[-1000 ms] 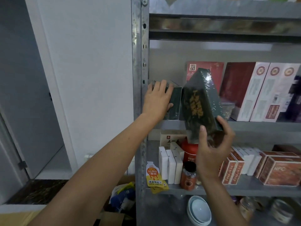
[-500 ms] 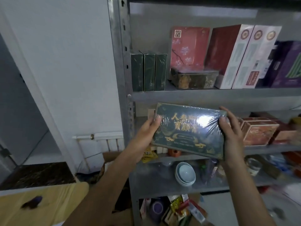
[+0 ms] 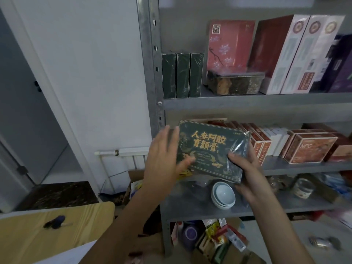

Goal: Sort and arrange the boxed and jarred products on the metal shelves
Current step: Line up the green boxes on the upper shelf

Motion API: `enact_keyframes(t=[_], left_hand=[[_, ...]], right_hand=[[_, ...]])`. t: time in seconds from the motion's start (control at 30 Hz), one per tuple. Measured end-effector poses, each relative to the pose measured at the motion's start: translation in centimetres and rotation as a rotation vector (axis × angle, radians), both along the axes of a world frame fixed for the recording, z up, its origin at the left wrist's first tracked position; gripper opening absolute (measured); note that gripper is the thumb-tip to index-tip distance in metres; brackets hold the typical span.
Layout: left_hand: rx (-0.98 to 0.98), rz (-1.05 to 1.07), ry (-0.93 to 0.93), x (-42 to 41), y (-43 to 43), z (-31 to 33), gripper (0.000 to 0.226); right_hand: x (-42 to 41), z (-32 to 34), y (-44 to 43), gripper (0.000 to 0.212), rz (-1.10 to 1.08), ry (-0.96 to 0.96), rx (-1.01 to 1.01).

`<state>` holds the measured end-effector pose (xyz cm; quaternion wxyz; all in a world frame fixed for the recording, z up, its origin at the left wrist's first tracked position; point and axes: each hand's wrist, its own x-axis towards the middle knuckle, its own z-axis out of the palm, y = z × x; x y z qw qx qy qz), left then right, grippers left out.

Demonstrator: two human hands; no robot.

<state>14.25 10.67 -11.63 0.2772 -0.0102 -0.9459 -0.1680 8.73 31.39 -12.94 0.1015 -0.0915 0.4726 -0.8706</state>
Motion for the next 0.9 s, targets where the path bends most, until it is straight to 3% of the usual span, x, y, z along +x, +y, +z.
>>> enact_keyframes(t=[0.07, 0.13, 0.2, 0.33, 0.4, 0.47, 0.53, 0.6, 0.63, 0.77, 0.87, 0.9], left_hand=[[-0.393, -0.129, 0.116, 0.4, 1.0, -0.3, 0.098], [-0.528, -0.197, 0.165, 0.3, 1.9, -1.1, 0.096], [-0.462, -0.191, 0.269, 0.2, 2.6, -1.2, 0.062], [-0.299, -0.219, 0.371, 0.5, 3.2, -1.7, 0.054], [0.015, -0.263, 0.356, 0.6, 3.6, -1.9, 0.056], [0.595, -0.288, 0.210, 1.0, 4.4, -1.4, 0.055], [1.168, -0.310, 0.054, 1.3, 5.3, -0.8, 0.038], [1.532, -0.428, 0.014, 1.4, 6.2, -1.0, 0.032], [1.625, -0.501, 0.000, 1.5, 6.7, -1.1, 0.035], [1.685, -0.676, -0.057, 1.9, 7.2, -0.4, 0.041], [1.921, -0.714, -0.116, 1.8, 5.5, -0.2, 0.077], [1.984, -0.691, -0.120, 1.8, 4.9, -0.3, 0.079]], right_hand=[[0.6, 0.3, -0.3, 0.068, -0.032, 0.004, 0.001], [1.2, 0.6, -0.7, 0.067, 0.022, -0.026, -0.013], [1.9, 0.7, -0.9, 0.062, 0.090, -0.067, -0.020], [2.6, 0.8, 0.1, 0.054, 0.208, -0.060, -0.104], [2.6, 0.8, 0.8, 0.062, 0.262, -0.058, -0.144], [2.4, 0.1, 1.2, 0.065, 0.201, -0.105, -0.045], [2.5, -1.0, 1.1, 0.066, 0.161, -0.117, 0.051], [2.9, -1.7, 0.5, 0.059, 0.197, -0.102, 0.030], [3.1, -1.8, 0.3, 0.055, 0.207, -0.112, -0.008], [3.1, -1.7, 0.5, 0.050, 0.099, -0.125, -0.136], [2.7, -1.0, 2.0, 0.046, -0.070, -0.074, -0.025], [2.6, -0.8, 2.5, 0.046, -0.100, -0.055, 0.025]])
